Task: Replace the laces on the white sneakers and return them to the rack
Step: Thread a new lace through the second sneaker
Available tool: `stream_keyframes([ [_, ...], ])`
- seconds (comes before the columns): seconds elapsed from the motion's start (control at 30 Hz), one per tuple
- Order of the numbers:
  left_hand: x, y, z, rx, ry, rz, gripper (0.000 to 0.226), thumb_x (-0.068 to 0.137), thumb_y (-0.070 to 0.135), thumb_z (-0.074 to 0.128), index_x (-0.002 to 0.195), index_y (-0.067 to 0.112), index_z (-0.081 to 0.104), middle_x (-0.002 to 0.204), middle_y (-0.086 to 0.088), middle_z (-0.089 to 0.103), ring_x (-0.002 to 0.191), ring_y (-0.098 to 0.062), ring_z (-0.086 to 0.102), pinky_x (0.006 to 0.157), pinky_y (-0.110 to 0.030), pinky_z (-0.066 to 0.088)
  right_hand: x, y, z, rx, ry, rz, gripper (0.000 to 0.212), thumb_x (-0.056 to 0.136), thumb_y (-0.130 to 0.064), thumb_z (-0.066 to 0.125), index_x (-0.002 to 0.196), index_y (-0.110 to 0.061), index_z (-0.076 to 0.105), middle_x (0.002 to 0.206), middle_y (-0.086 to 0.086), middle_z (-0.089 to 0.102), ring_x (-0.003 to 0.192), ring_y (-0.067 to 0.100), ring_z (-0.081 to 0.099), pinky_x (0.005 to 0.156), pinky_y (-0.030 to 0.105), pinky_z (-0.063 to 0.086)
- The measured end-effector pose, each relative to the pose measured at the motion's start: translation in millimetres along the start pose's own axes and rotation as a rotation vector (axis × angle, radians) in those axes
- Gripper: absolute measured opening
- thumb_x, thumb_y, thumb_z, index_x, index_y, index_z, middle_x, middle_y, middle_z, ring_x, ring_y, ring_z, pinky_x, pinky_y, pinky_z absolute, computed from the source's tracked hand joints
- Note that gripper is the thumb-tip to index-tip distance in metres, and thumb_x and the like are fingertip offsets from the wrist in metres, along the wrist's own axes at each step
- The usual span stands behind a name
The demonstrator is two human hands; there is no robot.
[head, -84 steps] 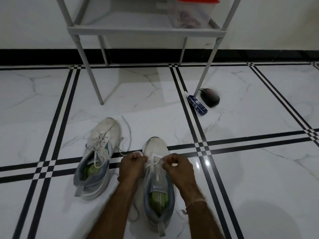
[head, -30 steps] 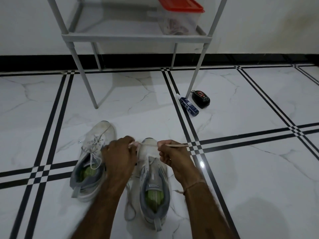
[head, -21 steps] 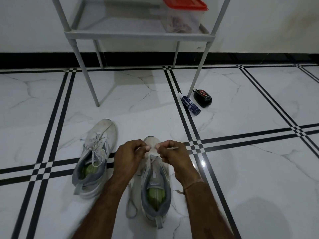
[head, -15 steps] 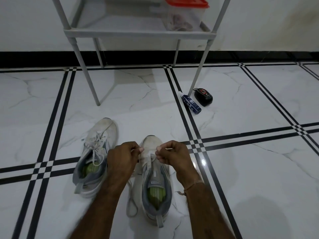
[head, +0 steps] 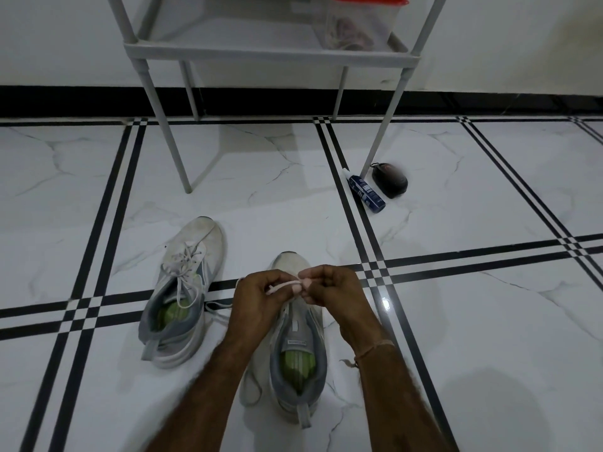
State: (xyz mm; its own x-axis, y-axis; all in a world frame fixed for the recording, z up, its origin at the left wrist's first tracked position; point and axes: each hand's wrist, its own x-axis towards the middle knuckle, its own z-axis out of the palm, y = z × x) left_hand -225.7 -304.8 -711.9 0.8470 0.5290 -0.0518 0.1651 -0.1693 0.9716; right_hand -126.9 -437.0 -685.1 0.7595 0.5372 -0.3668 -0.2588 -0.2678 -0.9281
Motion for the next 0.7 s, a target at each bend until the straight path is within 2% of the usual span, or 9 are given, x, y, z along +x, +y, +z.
stream_keyframes([
  [0.07,0.8,-1.4,0.3,-0.011,0.012,-0.016,0.01,0.087,0.016,0.077,0.091,0.023,0.082,0.087,0.01,0.079,0.089,-0.009,0.073,0.089,-0.037,0.058,0.2,-1.0,-0.7,0.038,0.011,0.038,0.011,0.09,0.004,0.069,0.097,-0.005,0.067,0.087,0.018,0.074,0.078,0.024,0.075,0.069,0.027,0.061],
  [0.13,1.2,-3.5,-1.3,0.036,0.02,-0.03,0.008,0.087,0.019,0.077,0.088,0.025,0.082,0.085,0.014,0.078,0.087,-0.005,0.072,0.087,-0.033,0.057,-1.4,0.7,-1.1,0.016,0.02,0.062,0.011,0.09,0.001,0.071,0.097,-0.006,0.065,0.091,0.02,0.074,0.084,0.028,0.075,0.069,0.027,0.06],
  [0.2,1.3,-5.9,-3.1,0.131,0.027,-0.049,0.003,0.084,0.03,0.077,0.082,0.029,0.079,0.082,0.018,0.076,0.084,0.0,0.07,0.081,-0.03,0.055,-3.2,6.1,-4.3,-0.262,0.027,0.036,0.017,0.086,-0.014,0.08,0.096,-0.013,0.066,0.094,0.007,0.073,0.089,0.022,0.072,0.069,0.021,0.055],
  [0.27,0.8,-10.8,-3.2,0.209,0.017,-0.082,0.012,0.078,0.041,0.071,0.079,0.031,0.077,0.081,0.018,0.074,0.082,0.001,0.068,0.079,-0.031,0.055,-3.9,9.9,-5.6,-0.585,-0.026,0.067,0.038,0.076,-0.034,0.088,0.102,-0.018,0.065,0.096,-0.004,0.067,0.09,0.014,0.064,0.067,0.019,0.046],
  [0.33,-1.2,-18.3,1.0,0.282,-0.004,-0.098,0.017,0.075,0.046,0.069,0.081,0.032,0.076,0.086,0.015,0.071,0.085,0.0,0.065,0.083,-0.035,0.055,-3.7,11.9,-3.6,-0.701,-0.043,0.105,0.043,0.076,-0.035,0.088,0.109,-0.016,0.068,0.099,-0.003,0.066,0.092,0.013,0.063,0.074,0.021,0.05],
  [0.4,-3.2,-25.7,6.6,0.32,-0.005,-0.114,0.018,0.077,0.048,0.074,0.085,0.032,0.075,0.092,0.015,0.066,0.09,-0.001,0.063,0.084,-0.036,0.054,-2.2,16.5,-4.3,-0.639,0.013,0.108,0.026,0.083,-0.021,0.081,0.107,-0.011,0.075,0.096,-0.001,0.069,0.09,0.013,0.064,0.087,0.03,0.058],
  [0.47,-5.1,-29.5,12.3,0.339,0.016,-0.138,0.014,0.08,0.044,0.079,0.087,0.032,0.074,0.094,0.016,0.063,0.091,-0.003,0.062,0.083,-0.035,0.053,-2.9,24.2,-9.3,-0.5,0.066,0.146,0.016,0.088,-0.011,0.073,0.104,-0.009,0.078,0.095,0.0,0.071,0.089,0.013,0.066,0.083,0.032,0.061],
  [0.57,-9.9,-32.1,22.3,0.348,0.071,-0.174,0.015,0.082,0.04,0.079,0.089,0.03,0.072,0.095,0.015,0.061,0.092,-0.007,0.062,0.081,-0.034,0.052,-5.8,33.3,-13.9,-0.318,0.074,0.203,0.016,0.091,-0.005,0.069,0.103,-0.01,0.078,0.098,0.008,0.075,0.094,0.024,0.07,0.071,0.026,0.058],
  [0.7,-16.0,-36.7,33.7,0.291,0.162,-0.17,0.015,0.084,0.034,0.078,0.092,0.024,0.07,0.095,0.011,0.06,0.091,-0.011,0.062,0.081,-0.033,0.051,-5.5,36.5,-14.1,-0.235,0.061,0.222,0.017,0.093,-0.003,0.066,0.103,-0.01,0.078,0.1,0.009,0.075,0.096,0.026,0.07,0.081,0.034,0.062],
])
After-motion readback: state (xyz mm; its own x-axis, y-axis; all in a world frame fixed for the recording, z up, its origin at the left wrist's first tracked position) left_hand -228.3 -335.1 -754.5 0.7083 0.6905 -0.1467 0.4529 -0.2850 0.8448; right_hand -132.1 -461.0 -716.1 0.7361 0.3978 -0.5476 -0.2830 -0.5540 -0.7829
